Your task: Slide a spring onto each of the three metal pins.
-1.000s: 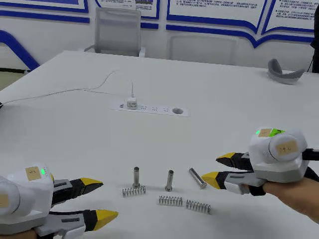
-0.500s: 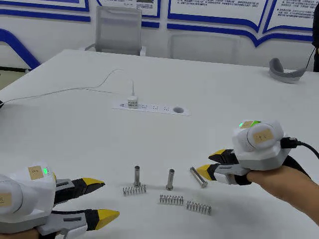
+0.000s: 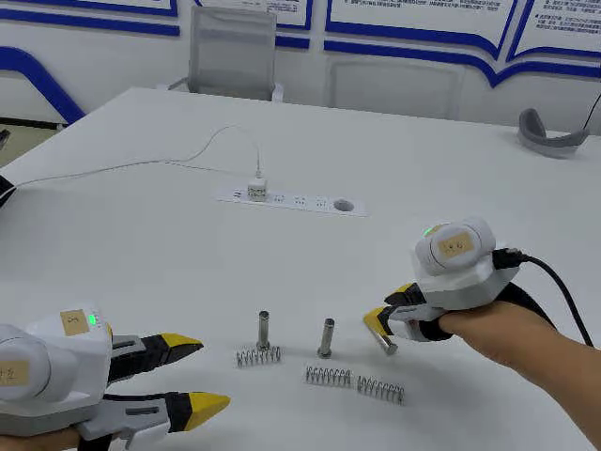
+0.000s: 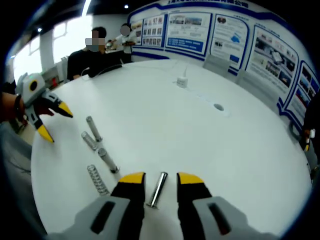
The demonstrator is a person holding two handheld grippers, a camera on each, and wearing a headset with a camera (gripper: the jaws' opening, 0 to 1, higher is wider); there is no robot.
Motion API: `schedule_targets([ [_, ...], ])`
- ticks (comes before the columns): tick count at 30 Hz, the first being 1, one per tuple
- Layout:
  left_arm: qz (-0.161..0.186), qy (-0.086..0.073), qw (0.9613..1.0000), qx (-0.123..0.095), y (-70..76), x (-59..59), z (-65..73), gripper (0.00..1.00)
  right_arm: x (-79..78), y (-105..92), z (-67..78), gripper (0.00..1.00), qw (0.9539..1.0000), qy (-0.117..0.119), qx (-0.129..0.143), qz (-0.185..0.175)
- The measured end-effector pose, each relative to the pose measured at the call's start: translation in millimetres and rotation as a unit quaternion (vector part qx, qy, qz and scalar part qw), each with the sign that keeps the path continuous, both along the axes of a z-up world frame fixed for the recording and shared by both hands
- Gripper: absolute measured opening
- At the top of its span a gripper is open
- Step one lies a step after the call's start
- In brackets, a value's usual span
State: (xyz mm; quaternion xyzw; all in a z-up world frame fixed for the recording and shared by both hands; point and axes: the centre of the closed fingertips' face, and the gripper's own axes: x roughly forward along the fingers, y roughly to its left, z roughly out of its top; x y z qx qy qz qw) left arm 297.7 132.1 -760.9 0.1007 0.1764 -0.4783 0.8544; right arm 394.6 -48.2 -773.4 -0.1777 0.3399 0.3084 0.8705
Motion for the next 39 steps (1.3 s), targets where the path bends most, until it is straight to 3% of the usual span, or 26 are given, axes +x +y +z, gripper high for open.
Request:
schedule_targets([
  [20,0.001,0.002,1.0000,-0.002,-0.3,1.0,-1.0,0.44,7.1,-2.3,-24.3,0.17,0.9980,0.051,-0.010,-0.035],
  [39,0.006,0.001,1.0000,-0.004,3.2,1.7,0.3,0.43,9.7,-1.3,-31.5,0.12,0.9948,0.086,-0.010,-0.054],
])
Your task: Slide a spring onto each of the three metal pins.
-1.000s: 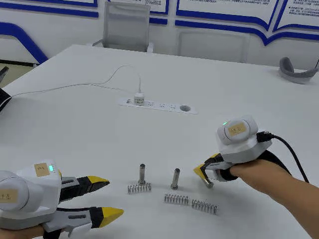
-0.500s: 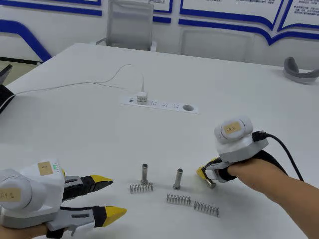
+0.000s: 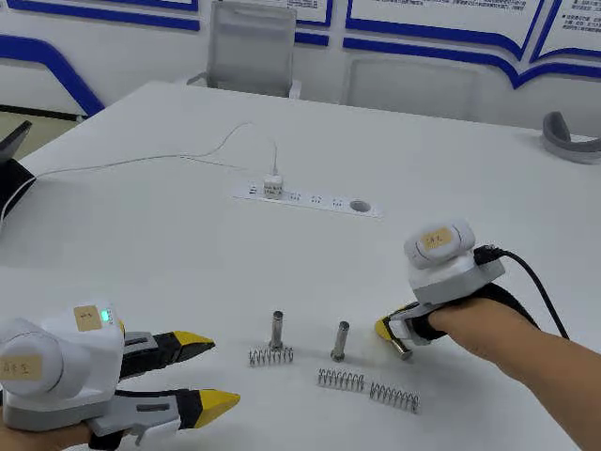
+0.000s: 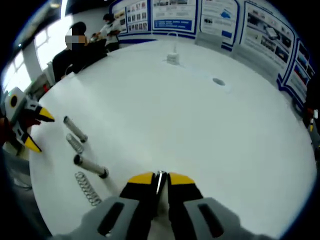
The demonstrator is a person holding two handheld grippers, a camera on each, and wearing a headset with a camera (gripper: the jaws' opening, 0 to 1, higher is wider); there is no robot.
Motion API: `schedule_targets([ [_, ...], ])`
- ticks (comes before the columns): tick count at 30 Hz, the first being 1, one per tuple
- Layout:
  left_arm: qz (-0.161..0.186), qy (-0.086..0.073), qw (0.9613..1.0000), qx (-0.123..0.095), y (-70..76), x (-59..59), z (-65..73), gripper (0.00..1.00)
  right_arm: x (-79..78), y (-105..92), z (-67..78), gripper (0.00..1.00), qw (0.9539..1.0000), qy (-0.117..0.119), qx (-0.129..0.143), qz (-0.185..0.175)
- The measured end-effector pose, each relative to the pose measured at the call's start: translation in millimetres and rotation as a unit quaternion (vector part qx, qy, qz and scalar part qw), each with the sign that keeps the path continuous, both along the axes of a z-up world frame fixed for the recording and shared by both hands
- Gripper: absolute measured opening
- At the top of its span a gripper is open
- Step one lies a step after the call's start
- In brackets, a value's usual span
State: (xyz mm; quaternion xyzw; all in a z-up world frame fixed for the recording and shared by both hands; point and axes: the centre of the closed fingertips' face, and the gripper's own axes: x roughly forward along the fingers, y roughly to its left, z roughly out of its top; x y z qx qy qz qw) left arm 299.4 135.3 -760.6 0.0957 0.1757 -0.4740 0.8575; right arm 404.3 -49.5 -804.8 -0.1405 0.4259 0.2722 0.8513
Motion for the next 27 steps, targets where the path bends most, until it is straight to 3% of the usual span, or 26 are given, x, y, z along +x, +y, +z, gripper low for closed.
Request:
schedule_targets([
  [14,0.000,0.000,1.0000,0.000,-0.7,0.9,-0.3,0.42,-1.1,-0.6,-1.1,0.10,0.9996,0.028,-0.011,0.003],
  [27,0.004,-0.001,1.0000,0.000,-0.1,0.0,1.7,0.41,-0.6,1.1,-2.1,0.10,0.9955,0.073,-0.058,0.015],
])
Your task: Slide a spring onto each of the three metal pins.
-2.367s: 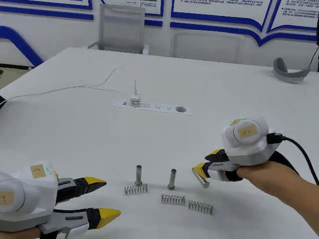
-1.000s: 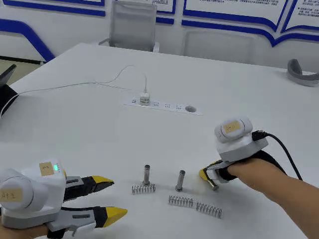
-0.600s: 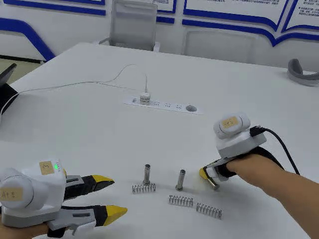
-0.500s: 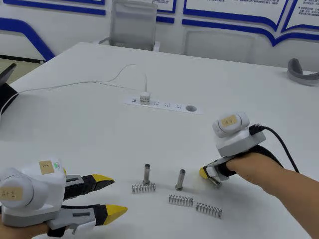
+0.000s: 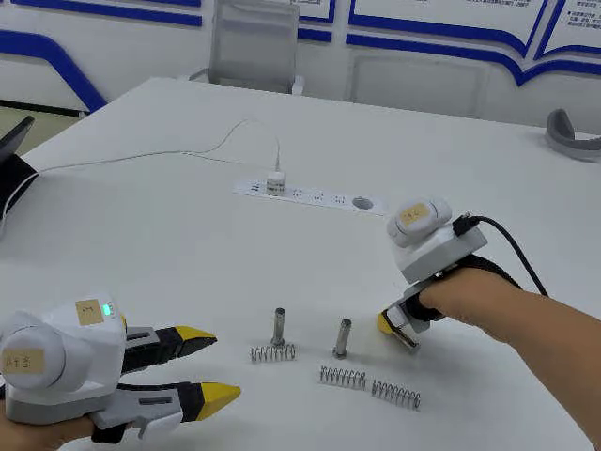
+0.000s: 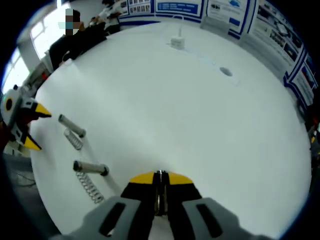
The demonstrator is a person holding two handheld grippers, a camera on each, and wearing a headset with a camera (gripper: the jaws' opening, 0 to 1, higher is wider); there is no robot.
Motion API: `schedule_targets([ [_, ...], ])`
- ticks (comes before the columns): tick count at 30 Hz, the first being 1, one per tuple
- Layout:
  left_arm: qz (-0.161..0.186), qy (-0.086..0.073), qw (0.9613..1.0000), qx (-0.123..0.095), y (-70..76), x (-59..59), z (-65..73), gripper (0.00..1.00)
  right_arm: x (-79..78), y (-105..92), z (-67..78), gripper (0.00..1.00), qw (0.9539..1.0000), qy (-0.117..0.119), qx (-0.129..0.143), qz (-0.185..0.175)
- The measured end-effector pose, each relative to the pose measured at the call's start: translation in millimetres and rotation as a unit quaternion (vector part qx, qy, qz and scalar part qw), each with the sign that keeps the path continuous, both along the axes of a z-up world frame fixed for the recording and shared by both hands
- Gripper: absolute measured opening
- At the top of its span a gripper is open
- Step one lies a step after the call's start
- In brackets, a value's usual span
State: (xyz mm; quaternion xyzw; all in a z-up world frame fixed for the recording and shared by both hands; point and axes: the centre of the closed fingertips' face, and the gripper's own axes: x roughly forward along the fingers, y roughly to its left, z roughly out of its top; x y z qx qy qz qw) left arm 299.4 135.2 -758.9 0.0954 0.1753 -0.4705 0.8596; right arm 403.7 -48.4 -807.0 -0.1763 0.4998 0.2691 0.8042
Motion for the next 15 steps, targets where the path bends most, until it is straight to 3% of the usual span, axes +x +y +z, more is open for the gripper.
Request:
schedule_targets([
  [7,0.005,-0.001,1.0000,0.001,1.3,2.1,1.2,0.41,-1.9,-0.3,-0.6,0.09,0.9998,0.003,-0.020,0.003],
  [15,0.009,-0.009,0.9999,-0.001,0.5,3.5,6.4,0.40,-3.0,-6.0,3.5,0.08,0.9992,-0.032,0.018,-0.014],
])
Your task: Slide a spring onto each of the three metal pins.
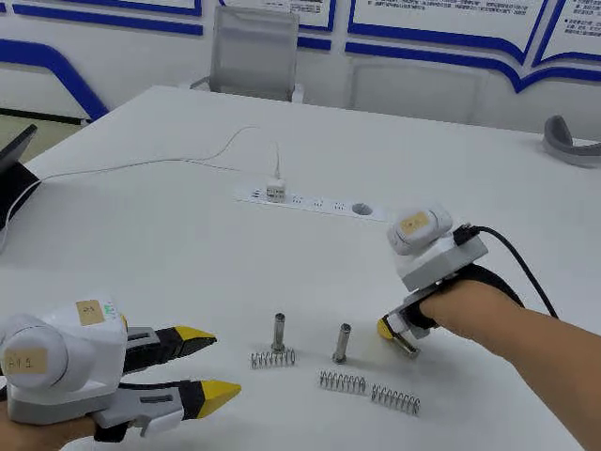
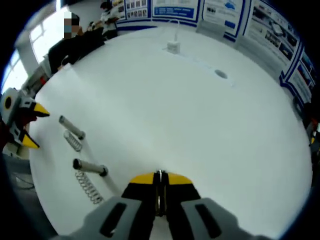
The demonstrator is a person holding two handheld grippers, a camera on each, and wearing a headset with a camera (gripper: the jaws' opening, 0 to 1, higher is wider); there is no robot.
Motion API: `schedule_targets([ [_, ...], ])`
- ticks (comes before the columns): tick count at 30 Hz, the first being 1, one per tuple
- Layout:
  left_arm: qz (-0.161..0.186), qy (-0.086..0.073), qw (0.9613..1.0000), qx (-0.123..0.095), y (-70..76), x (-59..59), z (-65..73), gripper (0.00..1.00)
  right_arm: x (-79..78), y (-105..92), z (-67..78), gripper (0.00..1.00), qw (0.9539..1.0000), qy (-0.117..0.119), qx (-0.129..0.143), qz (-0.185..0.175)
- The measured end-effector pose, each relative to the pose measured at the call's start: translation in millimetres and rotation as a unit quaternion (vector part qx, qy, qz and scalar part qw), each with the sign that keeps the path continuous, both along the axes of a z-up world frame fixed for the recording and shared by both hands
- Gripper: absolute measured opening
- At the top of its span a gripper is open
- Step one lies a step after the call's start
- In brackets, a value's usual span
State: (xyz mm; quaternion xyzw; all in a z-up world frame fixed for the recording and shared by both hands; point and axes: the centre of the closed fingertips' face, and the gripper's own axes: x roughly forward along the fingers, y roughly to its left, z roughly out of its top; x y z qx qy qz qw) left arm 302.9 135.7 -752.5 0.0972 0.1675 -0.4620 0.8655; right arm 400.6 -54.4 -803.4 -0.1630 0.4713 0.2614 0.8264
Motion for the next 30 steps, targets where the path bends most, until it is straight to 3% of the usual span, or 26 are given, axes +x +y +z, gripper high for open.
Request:
schedule_targets([
  [2,0.000,-0.001,1.0000,0.000,0.4,-0.7,0.7,0.40,-5.2,0.6,2.7,0.08,1.0000,0.003,0.002,0.003],
  [15,0.000,-0.008,1.0000,0.000,-1.7,-3.3,8.0,0.39,-18.6,4.3,36.5,0.08,0.9983,-0.044,0.038,0.011],
  [30,0.002,-0.015,0.9999,-0.002,-2.7,-6.0,13.2,0.39,-36.0,-1.9,43.2,0.08,0.9958,-0.069,0.060,0.002],
])
